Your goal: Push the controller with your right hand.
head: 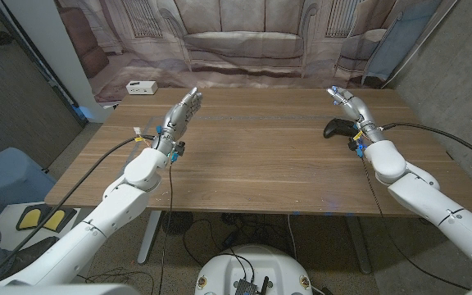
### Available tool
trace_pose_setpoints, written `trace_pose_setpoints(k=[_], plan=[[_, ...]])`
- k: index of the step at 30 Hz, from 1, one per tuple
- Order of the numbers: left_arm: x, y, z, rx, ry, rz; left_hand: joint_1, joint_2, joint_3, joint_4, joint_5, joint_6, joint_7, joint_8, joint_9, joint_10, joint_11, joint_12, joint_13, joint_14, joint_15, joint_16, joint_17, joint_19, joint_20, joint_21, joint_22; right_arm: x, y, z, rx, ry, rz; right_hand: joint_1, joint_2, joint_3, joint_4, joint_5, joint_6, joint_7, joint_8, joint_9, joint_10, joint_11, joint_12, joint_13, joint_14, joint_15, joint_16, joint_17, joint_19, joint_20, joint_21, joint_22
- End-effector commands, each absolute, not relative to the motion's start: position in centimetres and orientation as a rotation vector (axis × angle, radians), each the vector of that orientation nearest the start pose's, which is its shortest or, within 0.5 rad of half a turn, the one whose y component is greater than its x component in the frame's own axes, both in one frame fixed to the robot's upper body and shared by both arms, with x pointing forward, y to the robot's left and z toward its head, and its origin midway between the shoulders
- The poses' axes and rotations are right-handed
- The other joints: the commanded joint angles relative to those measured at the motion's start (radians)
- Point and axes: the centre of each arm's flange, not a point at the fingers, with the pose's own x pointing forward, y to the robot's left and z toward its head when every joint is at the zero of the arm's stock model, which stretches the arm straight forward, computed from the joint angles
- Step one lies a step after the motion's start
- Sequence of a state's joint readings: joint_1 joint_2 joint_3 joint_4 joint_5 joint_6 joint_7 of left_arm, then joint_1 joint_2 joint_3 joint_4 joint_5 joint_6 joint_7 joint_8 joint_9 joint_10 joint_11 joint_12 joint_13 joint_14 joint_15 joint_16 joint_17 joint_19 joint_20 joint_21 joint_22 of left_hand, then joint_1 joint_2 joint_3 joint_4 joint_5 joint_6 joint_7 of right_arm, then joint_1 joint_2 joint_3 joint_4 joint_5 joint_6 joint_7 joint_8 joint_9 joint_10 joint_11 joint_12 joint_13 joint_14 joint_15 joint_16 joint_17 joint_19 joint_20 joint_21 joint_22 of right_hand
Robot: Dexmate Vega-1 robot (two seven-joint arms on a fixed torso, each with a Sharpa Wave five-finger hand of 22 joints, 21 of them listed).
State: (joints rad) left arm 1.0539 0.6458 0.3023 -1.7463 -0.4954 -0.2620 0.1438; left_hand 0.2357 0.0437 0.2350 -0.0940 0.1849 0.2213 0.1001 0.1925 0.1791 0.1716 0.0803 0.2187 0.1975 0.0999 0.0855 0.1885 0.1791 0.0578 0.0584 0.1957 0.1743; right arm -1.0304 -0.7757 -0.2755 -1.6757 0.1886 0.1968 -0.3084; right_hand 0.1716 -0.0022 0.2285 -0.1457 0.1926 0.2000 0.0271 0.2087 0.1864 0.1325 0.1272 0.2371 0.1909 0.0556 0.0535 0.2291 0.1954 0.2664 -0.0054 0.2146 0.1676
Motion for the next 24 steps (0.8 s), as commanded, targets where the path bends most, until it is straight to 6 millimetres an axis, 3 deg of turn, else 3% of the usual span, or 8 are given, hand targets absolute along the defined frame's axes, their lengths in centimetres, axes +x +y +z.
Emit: trace_pose_setpoints(k=[1,15,24], plan=[[56.6,25.7,1.1,0.123,-0.759,-0.214,0.001,0.01,0.0,-0.004,-0.001,0.001,0.002,-0.003,0.003,0.003,0.001,-0.004,0.003,-0.004,0.001,-0.001,0.002,-0.002,0.0,0.003,0.006,56.9,-33.4,1.1,-0.368,-0.783,0.014,0.007,0.001,0.008,0.003,0.006,0.005,0.014,0.002,0.002,0.011,-0.001,0.0,0.0,-0.004,0.009,-0.002,0.003,-0.002,0.002,-0.006,0.003],[57.6,24.3,1.7,0.115,-0.759,-0.237,0.0,0.011,0.0,-0.006,-0.001,0.001,0.003,-0.003,0.003,0.004,0.002,-0.003,0.003,-0.005,0.0,-0.001,0.002,-0.001,-0.001,0.003,0.006,57.7,-34.4,0.2,-0.156,-0.756,0.16,0.004,0.002,0.006,0.007,0.004,0.001,0.031,-0.002,0.002,0.011,0.004,-0.005,0.0,-0.007,0.012,-0.005,0.006,-0.004,0.0,-0.01,0.003],[57.3,25.1,2.5,0.116,-0.766,-0.235,-0.001,0.011,0.0,-0.007,-0.001,0.0,0.005,-0.003,0.003,0.003,0.003,-0.004,0.003,-0.005,0.001,-0.001,0.002,-0.002,-0.001,0.003,0.006,59.1,-34.1,-0.7,0.013,-0.723,0.294,-0.003,-0.001,0.002,0.01,0.002,0.006,0.039,-0.002,0.001,0.013,0.01,-0.008,0.0,-0.01,0.018,-0.008,0.007,-0.01,0.003,-0.014,0.004]])
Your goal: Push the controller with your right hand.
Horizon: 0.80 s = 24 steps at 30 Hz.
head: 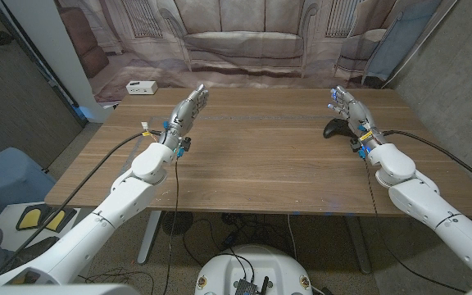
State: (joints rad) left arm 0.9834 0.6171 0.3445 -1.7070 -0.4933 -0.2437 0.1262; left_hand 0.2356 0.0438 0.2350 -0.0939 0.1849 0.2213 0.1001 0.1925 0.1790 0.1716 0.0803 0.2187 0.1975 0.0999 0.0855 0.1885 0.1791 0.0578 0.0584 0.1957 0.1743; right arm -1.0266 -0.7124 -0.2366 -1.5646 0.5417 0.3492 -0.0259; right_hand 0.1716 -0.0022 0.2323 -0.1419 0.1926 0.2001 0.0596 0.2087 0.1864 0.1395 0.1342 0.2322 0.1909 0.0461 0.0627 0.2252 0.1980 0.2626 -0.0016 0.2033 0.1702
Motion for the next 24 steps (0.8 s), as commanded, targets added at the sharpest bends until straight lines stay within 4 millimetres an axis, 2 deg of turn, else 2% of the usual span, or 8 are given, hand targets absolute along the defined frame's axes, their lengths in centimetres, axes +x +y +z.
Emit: trace_pose_setpoints(k=[1,12,24], plan=[[57.3,25.3,2.7,0.117,-0.765,-0.236,-0.001,0.011,0.001,-0.007,-0.001,0.0,0.004,-0.004,0.003,0.004,0.001,-0.003,0.003,-0.005,0.001,-0.001,0.002,-0.002,-0.001,0.003,0.006,59.2,-34.0,-0.8,0.018,-0.719,0.301,-0.003,-0.002,-0.003,0.006,0.002,0.007,0.006,-0.002,0.001,0.006,0.003,-0.003,0.0,-0.001,0.009,-0.004,0.005,-0.007,-0.001,-0.003,0.001],[57.4,26.1,3.8,0.145,-0.757,-0.274,-0.001,0.011,0.001,-0.009,-0.001,-0.004,0.005,-0.005,0.003,0.003,0.003,-0.004,0.003,-0.007,0.0,-0.001,0.002,-0.002,-0.002,0.003,0.006,59.8,-33.2,-1.0,0.02,-0.679,0.362,-0.013,-0.008,-0.009,0.009,-0.001,0.008,0.012,-0.004,0.001,0.007,0.01,-0.006,0.0,-0.008,0.01,-0.008,0.007,-0.019,-0.003,-0.009,0.001],[56.8,26.1,2.7,0.145,-0.75,-0.232,-0.001,0.013,0.002,-0.01,-0.001,-0.004,0.005,-0.004,0.003,0.003,0.002,-0.004,0.003,-0.006,0.0,-0.001,0.002,-0.003,-0.001,0.003,0.006,60.9,-33.0,-0.7,0.026,-0.701,0.394,-0.019,-0.011,-0.013,0.012,-0.002,0.01,0.015,-0.005,0.001,0.007,0.012,-0.008,0.0,-0.009,0.011,-0.009,0.008,-0.021,-0.004,-0.01,0.001]])
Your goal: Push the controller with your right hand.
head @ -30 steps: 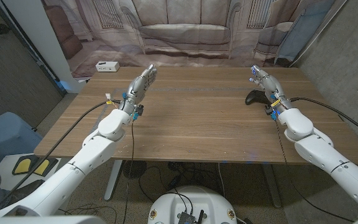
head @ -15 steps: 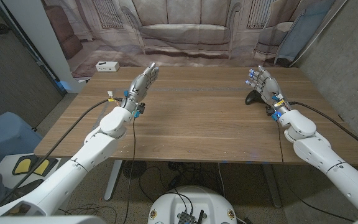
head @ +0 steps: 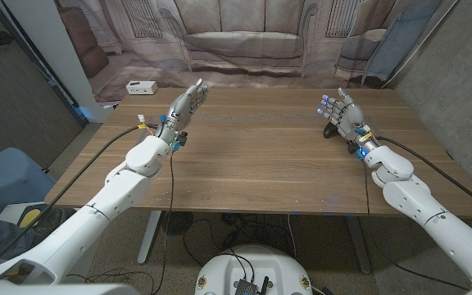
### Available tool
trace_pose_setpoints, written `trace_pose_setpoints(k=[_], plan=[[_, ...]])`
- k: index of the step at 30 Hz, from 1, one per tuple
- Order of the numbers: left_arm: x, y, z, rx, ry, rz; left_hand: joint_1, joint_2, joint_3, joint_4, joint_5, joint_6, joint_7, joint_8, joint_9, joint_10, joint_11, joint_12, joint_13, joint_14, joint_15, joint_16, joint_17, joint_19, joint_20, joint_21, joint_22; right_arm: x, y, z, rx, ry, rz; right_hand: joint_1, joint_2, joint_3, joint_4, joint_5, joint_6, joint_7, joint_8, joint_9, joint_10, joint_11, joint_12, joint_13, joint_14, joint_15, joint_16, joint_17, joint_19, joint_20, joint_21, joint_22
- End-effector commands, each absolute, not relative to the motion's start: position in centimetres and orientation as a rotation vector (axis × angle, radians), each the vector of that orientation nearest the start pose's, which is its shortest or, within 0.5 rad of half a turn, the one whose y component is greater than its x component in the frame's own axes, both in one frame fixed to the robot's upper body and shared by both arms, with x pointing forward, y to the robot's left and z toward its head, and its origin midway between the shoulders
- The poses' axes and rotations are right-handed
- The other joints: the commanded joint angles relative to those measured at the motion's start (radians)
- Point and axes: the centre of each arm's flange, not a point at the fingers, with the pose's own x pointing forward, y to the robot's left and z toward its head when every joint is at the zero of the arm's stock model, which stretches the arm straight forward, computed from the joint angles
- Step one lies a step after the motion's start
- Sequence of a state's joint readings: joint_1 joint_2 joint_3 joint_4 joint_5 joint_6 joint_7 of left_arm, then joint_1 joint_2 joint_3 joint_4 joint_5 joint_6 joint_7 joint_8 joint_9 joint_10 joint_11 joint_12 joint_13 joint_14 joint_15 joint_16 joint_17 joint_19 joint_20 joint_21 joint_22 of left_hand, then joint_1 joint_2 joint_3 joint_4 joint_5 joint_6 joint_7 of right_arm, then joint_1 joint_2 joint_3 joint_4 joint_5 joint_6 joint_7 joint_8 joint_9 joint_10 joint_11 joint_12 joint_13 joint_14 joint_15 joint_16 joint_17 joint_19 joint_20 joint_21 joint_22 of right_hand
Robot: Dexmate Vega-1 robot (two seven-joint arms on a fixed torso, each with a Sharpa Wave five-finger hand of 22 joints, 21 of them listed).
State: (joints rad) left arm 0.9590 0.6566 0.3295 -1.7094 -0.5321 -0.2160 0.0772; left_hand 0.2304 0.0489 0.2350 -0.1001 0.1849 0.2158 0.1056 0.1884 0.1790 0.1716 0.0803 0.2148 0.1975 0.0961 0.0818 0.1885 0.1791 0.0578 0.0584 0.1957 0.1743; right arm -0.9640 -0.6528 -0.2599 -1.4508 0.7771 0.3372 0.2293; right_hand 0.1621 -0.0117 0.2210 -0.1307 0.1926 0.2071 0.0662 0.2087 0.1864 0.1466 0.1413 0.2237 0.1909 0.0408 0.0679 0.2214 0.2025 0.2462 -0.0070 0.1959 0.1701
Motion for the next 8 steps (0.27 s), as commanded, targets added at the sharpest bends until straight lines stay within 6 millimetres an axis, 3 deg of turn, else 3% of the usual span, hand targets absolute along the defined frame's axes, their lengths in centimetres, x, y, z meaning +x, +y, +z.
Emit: trace_pose_setpoints(k=[1,8], plan=[[56.79,26.06,2.73,0.143,-0.751,-0.23,0.004,0.007,0.002,-0.004,-0.001,0.002,-0.001,0.0,0.003,0.003,0.002,0.0,0.003,-0.002,0.004,-0.001,0.002,-0.002,-0.001,0.003,0.006,60.9,-33.04,-0.69,0.023,-0.701,0.394,-0.01,-0.002,-0.002,0.001,-0.002,0.004,0.007,-0.005,0.001,0.0,0.004,0.0,0.0,-0.004,0.006,-0.005,0.004,-0.005,0.001,-0.003,0.001],[56.7,25.96,2.54,0.141,-0.754,-0.231,0.004,0.008,0.002,-0.004,-0.001,0.003,-0.001,0.001,0.003,0.005,0.002,0.001,0.003,-0.002,0.004,-0.001,0.002,-0.003,-0.001,0.003,0.006,60.85,-33.11,-0.64,0.01,-0.695,0.383,-0.011,-0.003,-0.003,0.001,-0.002,0.004,0.006,-0.006,0.0,0.002,0.004,-0.001,0.0,-0.003,0.008,-0.005,0.004,-0.006,0.002,-0.003,0.002]])
